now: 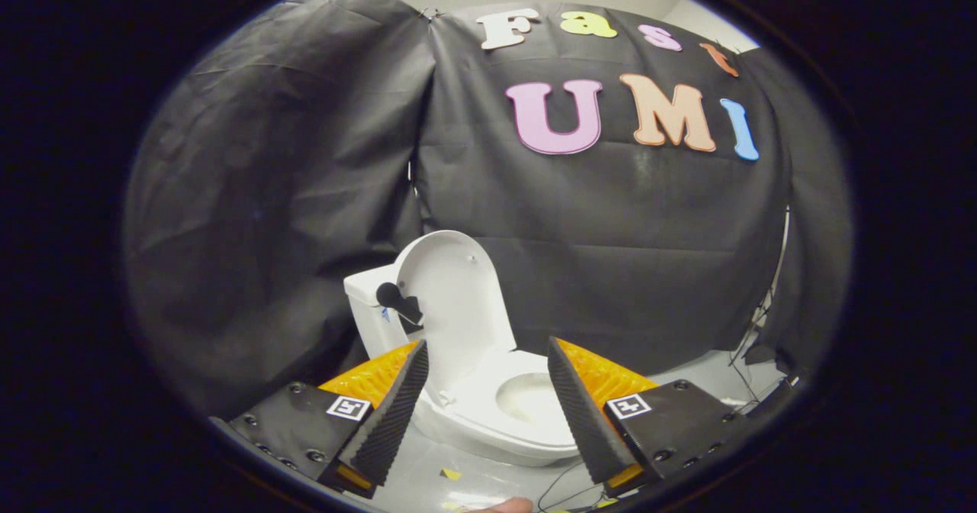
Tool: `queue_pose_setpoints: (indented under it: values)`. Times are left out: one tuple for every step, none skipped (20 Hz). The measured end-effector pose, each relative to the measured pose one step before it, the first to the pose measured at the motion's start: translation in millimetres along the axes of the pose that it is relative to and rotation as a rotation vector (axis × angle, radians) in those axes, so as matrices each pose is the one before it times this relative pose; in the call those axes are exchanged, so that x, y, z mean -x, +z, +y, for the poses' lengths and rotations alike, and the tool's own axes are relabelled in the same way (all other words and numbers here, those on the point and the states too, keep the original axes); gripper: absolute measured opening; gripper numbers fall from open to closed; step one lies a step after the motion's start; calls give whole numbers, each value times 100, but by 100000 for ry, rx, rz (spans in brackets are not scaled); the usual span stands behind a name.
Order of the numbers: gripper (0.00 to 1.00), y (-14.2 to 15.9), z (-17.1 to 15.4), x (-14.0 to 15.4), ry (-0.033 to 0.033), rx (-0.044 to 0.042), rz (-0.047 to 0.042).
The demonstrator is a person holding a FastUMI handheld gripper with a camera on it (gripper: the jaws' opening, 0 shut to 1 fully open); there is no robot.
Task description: Open the toilet lid.
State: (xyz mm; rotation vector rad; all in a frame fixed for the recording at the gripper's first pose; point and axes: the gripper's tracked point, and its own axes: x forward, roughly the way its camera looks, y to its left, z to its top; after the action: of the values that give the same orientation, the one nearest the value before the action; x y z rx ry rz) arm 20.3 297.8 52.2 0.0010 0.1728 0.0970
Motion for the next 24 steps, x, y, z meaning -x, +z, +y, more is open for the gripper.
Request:
queue_pose_setpoints:
  values:
    - [97, 156, -787, 288, -297, 825, -533]
    - [97, 89, -775, 255, -266, -228, -391]
    - [97, 359, -918, 234, -650, -388, -778]
    - [97, 339, -1157, 352, -939, 291, -767]
    - [97, 398, -790, 341, -373, 891, -808]
    - [97, 317, -686, 444, 76, 1184, -488]
    - [97, 284, -849, 428, -429, 1647, -387]
    - [97, 267, -872, 368, -823, 972, -591]
    - [97, 237, -665, 374, 174, 23, -815]
    - [97, 34, -337, 261, 430, -59, -846]
    - [97, 85, -571, 348, 232, 64, -338]
    - [97, -11, -631, 413, 96, 849, -201]
    - [97, 112, -479, 467, 627, 804, -670]
    - [97, 287, -542, 506, -716, 412, -2139]
    - [97, 344, -764, 474, -1583, -935, -2577]
    - [97, 102, -171, 320, -266, -2260, -2660]
    - [97, 148, 131, 295, 142, -2686, -2210]
    - [97, 30, -27, 198, -411, -1812, -1610]
    - [97, 137, -315, 182, -1249, -38, -992]
    - [97, 63, -505, 162, -1546, 965, -716]
    - [97, -11, -333, 126, -1259, 741, -256]
    - [97, -129, -31, 48, -228, -187, 138]
    - [97, -106, -71, -110, -472, -682, 191]
    - [97, -246, -177, -68, -410, -583, 110]
